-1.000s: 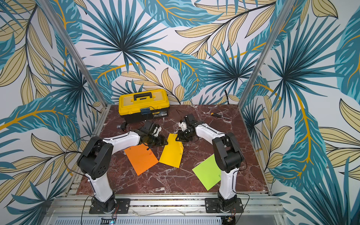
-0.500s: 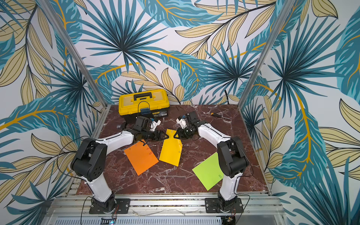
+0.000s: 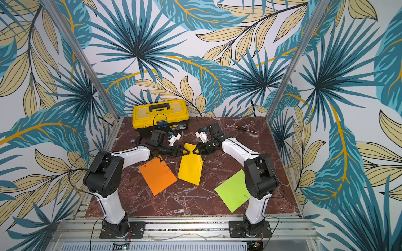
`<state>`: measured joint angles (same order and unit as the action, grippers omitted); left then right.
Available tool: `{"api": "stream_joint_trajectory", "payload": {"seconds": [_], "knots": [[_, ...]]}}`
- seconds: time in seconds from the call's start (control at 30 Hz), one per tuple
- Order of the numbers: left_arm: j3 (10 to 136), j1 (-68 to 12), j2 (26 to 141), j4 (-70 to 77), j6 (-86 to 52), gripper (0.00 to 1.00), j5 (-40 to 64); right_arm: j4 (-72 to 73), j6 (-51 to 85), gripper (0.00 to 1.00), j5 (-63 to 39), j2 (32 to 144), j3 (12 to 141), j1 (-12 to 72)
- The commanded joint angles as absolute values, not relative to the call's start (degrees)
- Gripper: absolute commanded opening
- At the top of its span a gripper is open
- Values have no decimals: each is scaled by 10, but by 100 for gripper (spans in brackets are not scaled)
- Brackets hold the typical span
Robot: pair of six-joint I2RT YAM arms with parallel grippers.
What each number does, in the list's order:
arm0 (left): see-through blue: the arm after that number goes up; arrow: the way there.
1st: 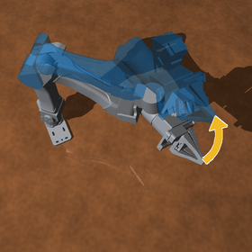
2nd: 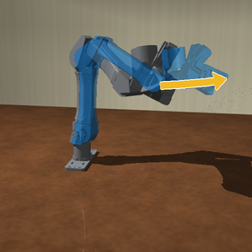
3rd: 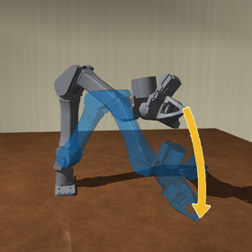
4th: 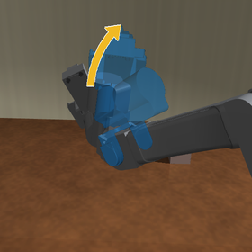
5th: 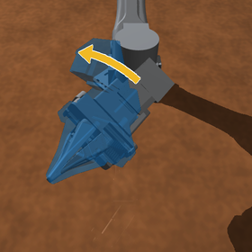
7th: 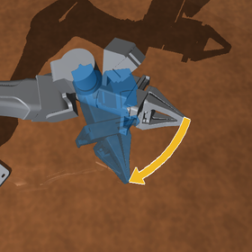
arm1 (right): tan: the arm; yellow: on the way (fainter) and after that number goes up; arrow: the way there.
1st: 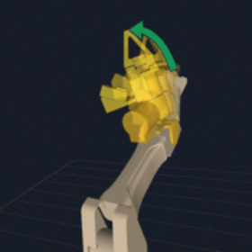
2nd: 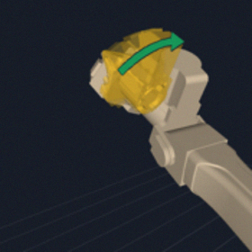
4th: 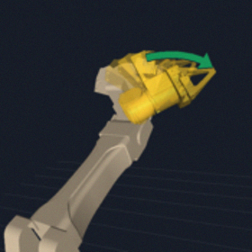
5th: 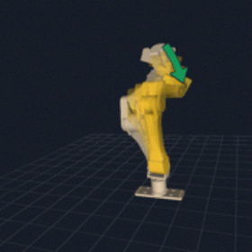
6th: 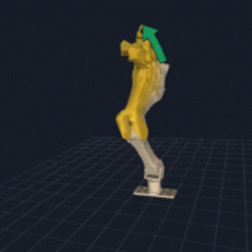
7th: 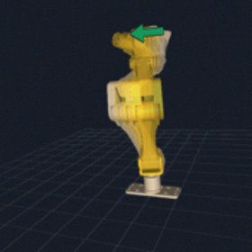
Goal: Unclip the paperclips from the documents
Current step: Pick up the document from the center of the board.
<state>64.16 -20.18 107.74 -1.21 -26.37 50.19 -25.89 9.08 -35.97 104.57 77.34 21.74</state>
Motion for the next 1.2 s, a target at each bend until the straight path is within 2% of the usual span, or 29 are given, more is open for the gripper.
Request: {"api": "stream_joint_trajectory", "payload": {"seconds": [0.0, 0.37, 0.53, 0.63, 0.67, 0.8, 0.9, 1.03, 1.17], "knots": [[660, -200, 1089, 14, -259, 72, 547, -264, 78, 23, -369, 1032, 771, 215], [661, -200, 1072, 20, -261, 46, 562, -268, 75, 23, -367, 1044, 775, 211], [662, -200, 1070, 19, -263, 26, 566, -272, 70, 23, -366, 1045, 776, 211], [662, -200, 1070, 20, -263, 18, 571, -276, 66, 23, -368, 1045, 775, 211], [663, -201, 1070, 20, -262, 18, 574, -276, 65, 23, -370, 1045, 777, 211], [669, -201, 1069, 19, -254, 33, 595, -279, 58, 23, -382, 1043, 777, 211], [675, -201, 1066, 19, -249, 37, 612, -276, 55, 23, -397, 1041, 778, 211], [681, -200, 1059, 19, -245, 38, 625, -271, 53, 23, -415, 1034, 778, 211], [680, -200, 1046, 20, -242, 33, 626, -271, 49, 23, -432, 1021, 779, 212]]}}
